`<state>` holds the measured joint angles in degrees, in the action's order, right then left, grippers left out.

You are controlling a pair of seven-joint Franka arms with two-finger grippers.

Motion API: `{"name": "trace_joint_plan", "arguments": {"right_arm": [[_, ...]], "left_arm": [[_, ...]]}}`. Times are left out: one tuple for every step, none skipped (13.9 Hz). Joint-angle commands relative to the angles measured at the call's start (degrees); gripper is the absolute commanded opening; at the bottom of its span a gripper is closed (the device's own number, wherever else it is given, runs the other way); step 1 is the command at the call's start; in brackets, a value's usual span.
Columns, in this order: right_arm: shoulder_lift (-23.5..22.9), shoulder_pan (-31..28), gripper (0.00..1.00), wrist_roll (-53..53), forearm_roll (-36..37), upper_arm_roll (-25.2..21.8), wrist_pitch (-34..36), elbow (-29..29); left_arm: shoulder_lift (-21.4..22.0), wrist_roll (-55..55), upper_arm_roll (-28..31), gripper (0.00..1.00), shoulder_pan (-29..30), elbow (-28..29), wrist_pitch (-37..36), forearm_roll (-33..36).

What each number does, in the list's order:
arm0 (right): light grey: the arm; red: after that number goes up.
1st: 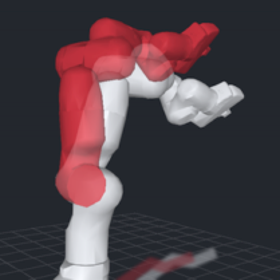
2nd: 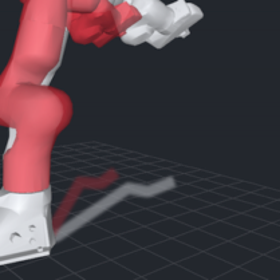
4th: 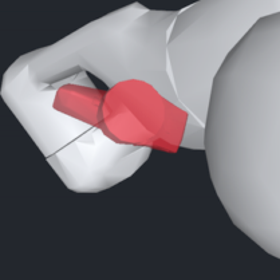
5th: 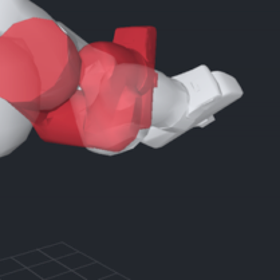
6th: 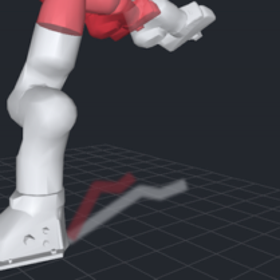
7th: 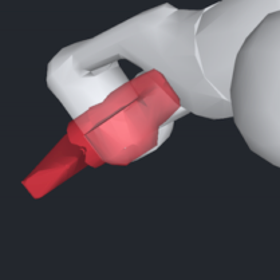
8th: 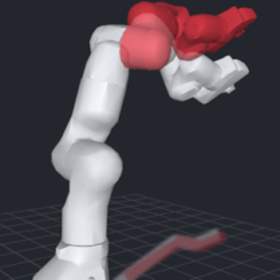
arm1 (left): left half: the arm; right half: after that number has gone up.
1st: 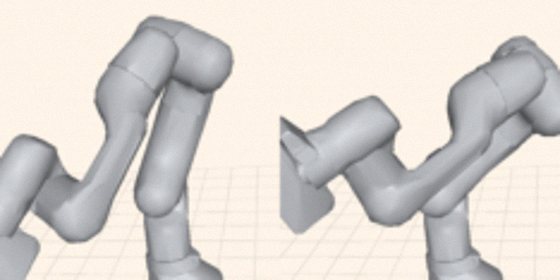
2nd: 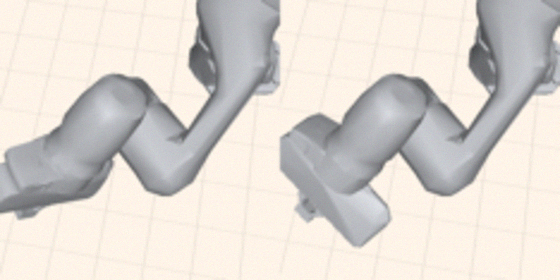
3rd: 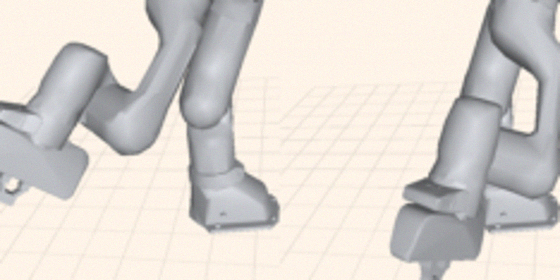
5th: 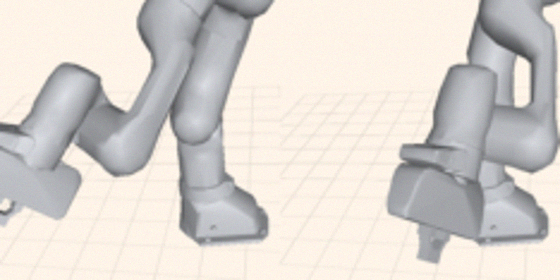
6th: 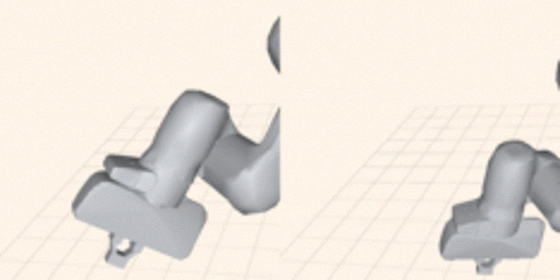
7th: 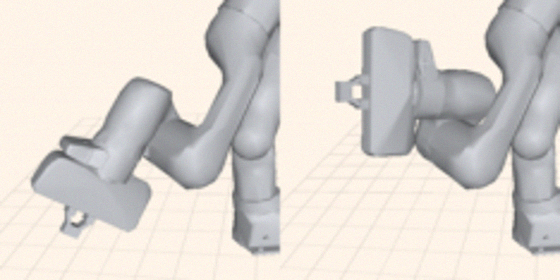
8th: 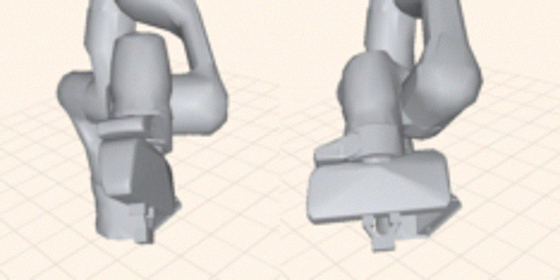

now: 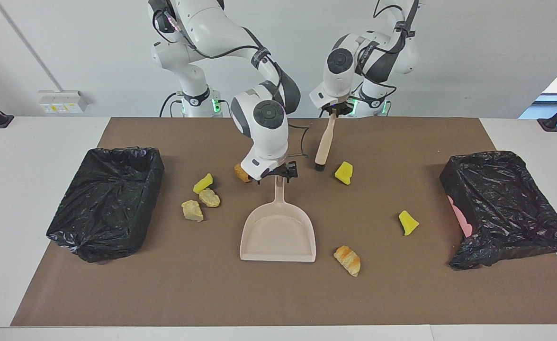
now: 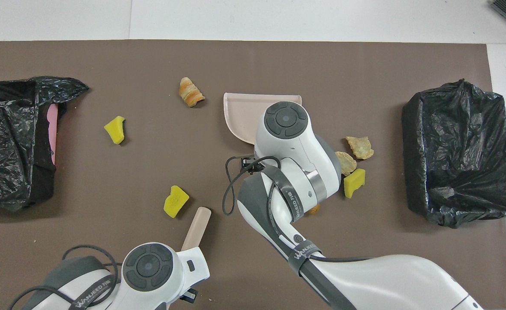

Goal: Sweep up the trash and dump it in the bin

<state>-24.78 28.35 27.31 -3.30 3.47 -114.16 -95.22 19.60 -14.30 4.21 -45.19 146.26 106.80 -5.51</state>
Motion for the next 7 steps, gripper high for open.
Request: {"name": "trace_joint_plan", "arguments": {"right_arm": [[0.7, -0.14, 0.63, -2.17, -1.1, 0.31, -1.85, -1.98], [0.7, -0.14, 0.04, -2.44, -1.1, 0.31, -1.59, -1.98], [0.78, 0.21, 0.0, -0.7, -1.27, 0.31, -1.41, -1.9], [0.78, 0.21, 0.0, 1.58, -1.18, 0.31, -1.41, -1.98], [0.78, 0.21, 0.0, 1.43, -1.18, 0.31, -1.24, -1.9], [0.78, 0.21, 0.0, 0.03, -1.01, 0.31, -1.5, -1.72], [0.78, 0.3, 0.0, -3.46, -1.01, 0.31, -1.5, -1.46]], "left_arm": [[1.14, 4.69, 0.01, 0.0, 4.65, 3.33, 3.76, 0.41], [0.44, 7.85, 0.01, 0.0, 7.72, 3.24, 4.2, 0.41], [-0.52, 9.71, 0.01, 0.0, 10.01, 3.07, 6.55, 0.41], [-1.31, 11.38, 0.01, 0.0, 11.6, 3.07, 9.88, 0.41], [-2.8, 13.75, 0.01, 0.0, 13.44, 2.63, 12.44, 0.32], [-4.12, 16.56, 0.01, 0.0, 15.38, 2.11, 13.95, 0.24], [-5.96, 20.15, 0.01, 0.0, 17.57, 1.4, 15.01, 0.23]]}}
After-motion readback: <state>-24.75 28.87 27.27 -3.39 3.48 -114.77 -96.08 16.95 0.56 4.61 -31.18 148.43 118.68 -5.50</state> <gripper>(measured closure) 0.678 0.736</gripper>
